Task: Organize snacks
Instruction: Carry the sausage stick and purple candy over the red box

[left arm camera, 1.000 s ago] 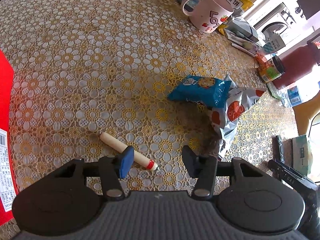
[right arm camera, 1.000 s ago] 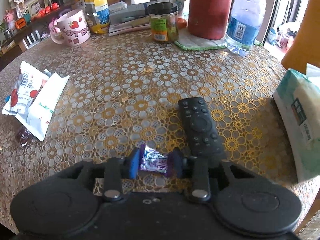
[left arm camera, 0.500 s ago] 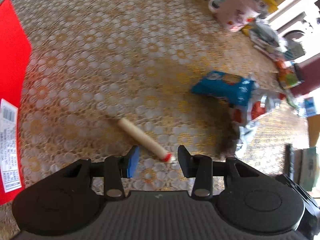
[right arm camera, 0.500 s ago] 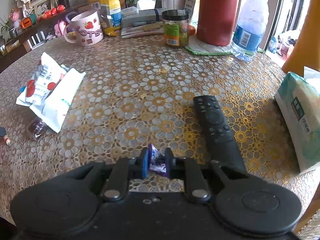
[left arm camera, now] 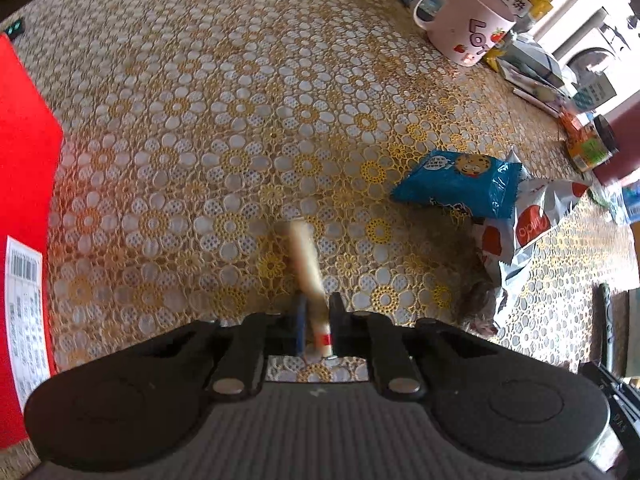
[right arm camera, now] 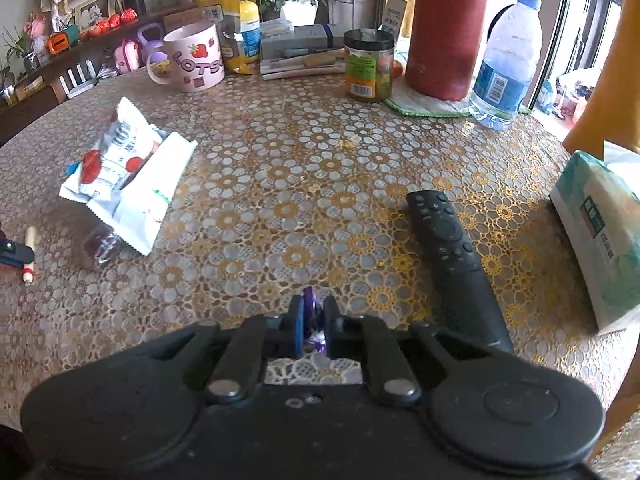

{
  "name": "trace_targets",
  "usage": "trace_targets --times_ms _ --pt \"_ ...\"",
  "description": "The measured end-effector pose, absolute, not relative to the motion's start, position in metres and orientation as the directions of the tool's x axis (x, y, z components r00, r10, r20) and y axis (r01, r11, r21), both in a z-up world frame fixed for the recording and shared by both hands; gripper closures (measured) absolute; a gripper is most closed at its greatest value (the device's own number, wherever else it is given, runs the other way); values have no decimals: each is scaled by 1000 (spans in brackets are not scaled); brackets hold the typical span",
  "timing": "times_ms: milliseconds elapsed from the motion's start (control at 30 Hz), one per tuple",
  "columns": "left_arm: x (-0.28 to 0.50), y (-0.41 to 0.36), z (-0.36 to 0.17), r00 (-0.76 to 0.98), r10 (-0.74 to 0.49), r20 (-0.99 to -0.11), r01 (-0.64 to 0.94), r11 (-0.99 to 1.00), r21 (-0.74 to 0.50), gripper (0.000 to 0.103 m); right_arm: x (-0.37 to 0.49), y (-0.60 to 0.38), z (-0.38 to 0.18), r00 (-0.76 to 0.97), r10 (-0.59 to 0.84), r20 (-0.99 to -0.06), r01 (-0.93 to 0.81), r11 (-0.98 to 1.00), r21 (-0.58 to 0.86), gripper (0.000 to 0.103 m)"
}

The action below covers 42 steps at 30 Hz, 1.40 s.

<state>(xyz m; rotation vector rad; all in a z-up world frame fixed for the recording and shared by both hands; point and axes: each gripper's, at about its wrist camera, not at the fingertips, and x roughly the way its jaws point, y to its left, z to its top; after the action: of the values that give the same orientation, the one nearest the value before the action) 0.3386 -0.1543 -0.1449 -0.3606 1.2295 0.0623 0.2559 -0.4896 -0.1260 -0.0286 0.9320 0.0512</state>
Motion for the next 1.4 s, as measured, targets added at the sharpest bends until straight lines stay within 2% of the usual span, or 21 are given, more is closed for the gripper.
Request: trace_targets --times_ms 533,1400 --pt "291 -104 -120 364 -222 -904 -160 942 -296 94 223 -412 -91 596 101 -796 -111 993 44 95" --pt "197 11 -29 478 -268 -836 -65 939 -338 94 183 -166 -23 576 372 -728 -437 893 110 95"
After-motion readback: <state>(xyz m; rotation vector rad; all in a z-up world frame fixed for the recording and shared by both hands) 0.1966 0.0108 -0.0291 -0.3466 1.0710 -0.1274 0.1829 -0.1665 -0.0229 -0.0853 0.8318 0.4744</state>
